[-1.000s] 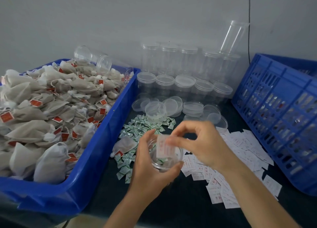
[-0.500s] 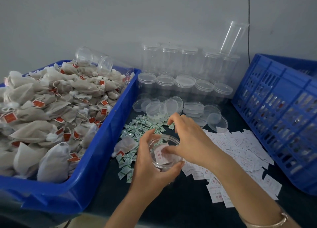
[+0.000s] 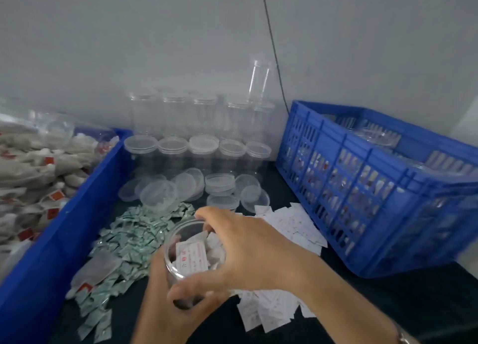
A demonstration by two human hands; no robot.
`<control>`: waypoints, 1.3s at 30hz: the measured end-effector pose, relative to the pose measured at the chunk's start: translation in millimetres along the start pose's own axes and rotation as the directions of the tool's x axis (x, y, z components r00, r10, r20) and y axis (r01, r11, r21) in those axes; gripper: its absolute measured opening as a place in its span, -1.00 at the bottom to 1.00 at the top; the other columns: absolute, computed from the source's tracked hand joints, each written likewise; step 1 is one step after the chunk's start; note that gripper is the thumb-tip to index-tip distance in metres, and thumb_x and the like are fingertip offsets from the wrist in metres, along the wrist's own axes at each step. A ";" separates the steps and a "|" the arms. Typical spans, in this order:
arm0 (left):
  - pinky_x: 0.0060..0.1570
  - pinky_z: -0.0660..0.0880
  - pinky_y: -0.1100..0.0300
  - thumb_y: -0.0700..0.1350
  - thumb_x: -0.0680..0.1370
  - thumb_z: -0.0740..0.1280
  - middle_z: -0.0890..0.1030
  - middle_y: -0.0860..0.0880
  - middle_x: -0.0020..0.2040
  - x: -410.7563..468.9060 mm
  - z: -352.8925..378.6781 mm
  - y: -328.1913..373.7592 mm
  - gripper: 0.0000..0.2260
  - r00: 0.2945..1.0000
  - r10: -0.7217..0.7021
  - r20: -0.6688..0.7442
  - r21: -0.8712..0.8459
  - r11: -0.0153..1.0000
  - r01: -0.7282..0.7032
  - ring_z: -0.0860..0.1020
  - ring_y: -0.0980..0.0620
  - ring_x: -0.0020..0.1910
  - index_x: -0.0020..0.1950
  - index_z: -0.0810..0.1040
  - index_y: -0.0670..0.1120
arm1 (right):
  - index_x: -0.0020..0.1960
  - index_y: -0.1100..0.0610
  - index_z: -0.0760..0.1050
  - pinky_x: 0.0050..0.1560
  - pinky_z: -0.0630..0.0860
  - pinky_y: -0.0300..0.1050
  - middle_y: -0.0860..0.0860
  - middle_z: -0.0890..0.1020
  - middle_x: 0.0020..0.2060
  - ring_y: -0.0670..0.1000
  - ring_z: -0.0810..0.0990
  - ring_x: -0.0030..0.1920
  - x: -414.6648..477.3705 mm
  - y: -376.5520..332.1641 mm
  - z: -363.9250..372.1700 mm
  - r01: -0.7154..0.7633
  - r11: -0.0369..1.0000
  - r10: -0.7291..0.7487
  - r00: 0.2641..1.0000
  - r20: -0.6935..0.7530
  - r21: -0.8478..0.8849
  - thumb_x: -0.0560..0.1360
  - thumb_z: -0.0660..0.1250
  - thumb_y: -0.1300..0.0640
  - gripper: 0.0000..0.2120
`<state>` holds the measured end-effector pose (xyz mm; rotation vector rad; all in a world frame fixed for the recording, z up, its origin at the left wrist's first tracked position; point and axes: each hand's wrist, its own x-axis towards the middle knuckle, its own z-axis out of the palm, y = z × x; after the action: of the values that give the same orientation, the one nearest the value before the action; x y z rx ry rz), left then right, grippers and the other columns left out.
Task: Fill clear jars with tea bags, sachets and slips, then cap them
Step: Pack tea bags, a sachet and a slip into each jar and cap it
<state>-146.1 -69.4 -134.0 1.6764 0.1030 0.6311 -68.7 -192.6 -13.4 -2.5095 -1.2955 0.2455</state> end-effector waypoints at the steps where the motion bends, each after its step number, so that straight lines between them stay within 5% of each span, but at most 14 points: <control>1: -0.16 0.52 0.47 -0.20 0.05 0.63 0.55 0.38 0.07 7.5 11.2 16.2 -0.15 0.998 0.017 0.055 -0.041 0.999 -0.014 0.55 0.38 0.07 0.23 0.36 0.19 | 0.39 -0.06 0.24 0.22 0.47 0.02 -0.15 0.49 0.30 -0.03 0.54 0.20 -7.2 3.4 -13.4 0.002 0.999 -0.005 0.996 -0.089 -0.036 0.32 0.35 -0.51 -0.17; 6: -0.11 0.49 0.50 0.00 0.34 0.53 0.60 0.26 0.09 59.9 66.8 98.1 -0.43 0.897 0.142 0.418 -0.168 0.983 -0.077 0.61 0.27 0.01 0.24 0.34 0.26 | 0.23 -0.16 0.42 -0.13 0.40 -0.27 -0.28 0.58 0.02 -0.33 0.53 -0.21 -52.3 38.2 -108.6 -0.154 0.988 0.133 0.926 -0.354 -0.030 0.19 0.21 -0.61 -0.22; 9: 0.01 0.41 0.55 0.14 0.39 0.44 0.52 0.32 0.16 96.7 106.0 130.8 -0.40 0.839 0.189 0.510 -0.099 0.982 -0.161 0.49 0.38 0.13 0.35 0.27 0.19 | 0.08 -0.13 0.54 -0.17 0.38 -0.38 -0.26 0.64 -0.08 -0.31 0.56 -0.21 -81.6 66.7 -172.8 -0.234 0.969 0.238 0.809 -0.537 0.078 0.14 0.26 -0.56 -0.31; 13: 0.22 0.23 0.46 0.09 0.53 0.35 0.31 0.24 0.41 135.2 159.0 157.5 -0.44 0.780 0.234 0.580 0.100 0.930 -0.353 0.30 0.33 0.33 0.47 0.20 0.09 | -0.03 -0.03 0.57 -0.03 0.48 -0.08 -0.13 0.64 -0.07 -0.17 0.54 -0.19 -109.9 116.2 -245.9 -0.339 0.931 0.330 0.618 -0.714 0.137 0.11 0.30 -0.55 -0.30; 16: 0.18 0.35 0.36 0.03 0.59 0.28 0.35 0.14 0.41 148.7 190.6 173.5 -0.59 0.717 0.248 0.652 0.155 0.882 -0.445 0.42 0.21 0.25 0.41 0.30 0.05 | 0.07 0.04 0.54 -0.02 0.55 0.09 -0.03 0.61 0.00 -0.01 0.58 -0.24 -123.4 158.3 -281.3 -0.466 0.868 0.414 0.490 -0.767 0.171 0.09 0.32 -0.55 -0.20; 19: -0.19 0.36 0.50 -0.07 0.62 0.24 0.43 0.06 0.30 156.7 223.6 185.2 -0.75 0.652 0.293 0.699 0.117 0.853 -0.509 0.44 0.41 -0.23 0.29 0.42 -0.06 | 0.24 0.09 0.47 0.13 0.56 0.09 0.04 0.57 0.16 0.16 0.64 -0.01 -131.7 209.8 -300.1 -0.624 0.758 0.521 0.401 -0.753 0.192 0.19 0.42 -0.47 -0.16; 23: -0.29 0.45 0.23 -0.09 0.65 0.19 0.50 0.01 0.08 167.1 264.8 187.0 -0.82 0.630 0.237 0.740 0.119 0.875 -0.468 0.45 0.11 -0.28 0.20 0.50 -0.07 | 0.27 0.18 0.39 0.05 0.45 0.00 0.13 0.57 0.20 0.18 0.54 0.18 -138.2 274.2 -300.3 -0.784 0.609 0.621 0.377 -0.687 0.120 0.33 0.50 -0.29 -0.26; 25: -0.44 0.37 0.33 -0.11 0.65 0.18 0.49 0.02 -0.02 174.0 282.5 183.7 -0.83 0.622 0.204 0.756 0.123 0.889 -0.441 0.40 0.14 -0.38 0.17 0.52 -0.08 | 0.29 0.20 0.37 0.10 0.48 0.02 0.15 0.57 0.20 0.20 0.54 0.19 -141.1 300.1 -294.6 -0.828 0.549 0.679 0.362 -0.639 0.113 0.33 0.51 -0.28 -0.24; 27: -0.36 0.35 0.41 -0.14 0.64 0.18 0.52 0.02 0.06 182.3 297.0 180.5 -0.82 0.604 0.192 0.773 0.136 0.880 -0.454 0.46 0.16 -0.25 0.17 0.53 -0.09 | 0.29 0.20 0.37 0.07 0.49 0.02 0.15 0.57 0.19 0.19 0.54 0.16 -143.1 322.3 -287.4 -0.868 0.490 0.726 0.352 -0.591 0.085 0.33 0.50 -0.30 -0.22; 30: 0.05 0.43 0.25 -0.21 0.62 0.18 0.56 0.00 0.21 200.2 318.2 176.6 -0.79 0.619 0.157 0.769 0.177 0.879 -0.443 0.52 0.03 0.12 0.16 0.56 -0.11 | 0.29 0.19 0.36 -0.04 0.43 -0.02 0.12 0.55 0.16 0.15 0.51 0.07 -143.3 348.9 -278.0 -0.891 0.451 0.769 0.358 -0.529 0.053 0.34 0.49 -0.30 -0.24; 34: 0.20 0.46 0.08 -0.26 0.60 0.15 0.58 -0.05 0.21 223.2 350.4 171.9 -0.74 0.601 0.112 0.791 0.242 0.845 -0.476 0.53 -0.04 0.19 0.18 0.57 -0.10 | 0.09 0.17 0.42 -0.24 0.49 -0.07 0.06 0.57 -0.05 0.10 0.60 -0.13 -142.9 370.1 -271.6 -0.902 0.425 0.834 0.362 -0.416 0.069 0.34 0.48 -0.27 -0.40; 39: 0.18 0.39 0.07 -0.27 0.60 0.13 0.47 -0.10 0.36 222.2 398.2 177.2 -0.64 0.401 0.104 0.910 0.204 0.731 -0.652 0.44 -0.11 0.30 0.35 0.49 -0.05 | -0.12 0.23 0.49 -0.25 0.58 -0.05 0.17 0.65 -0.22 0.17 0.68 -0.33 -144.7 378.8 -271.0 -0.926 0.377 0.883 0.351 -0.312 0.027 0.34 0.43 -0.32 -0.42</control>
<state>174.6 -370.1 80.5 2.4451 -1.0092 -0.0147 215.2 -568.8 112.2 -2.9708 0.3861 -0.0049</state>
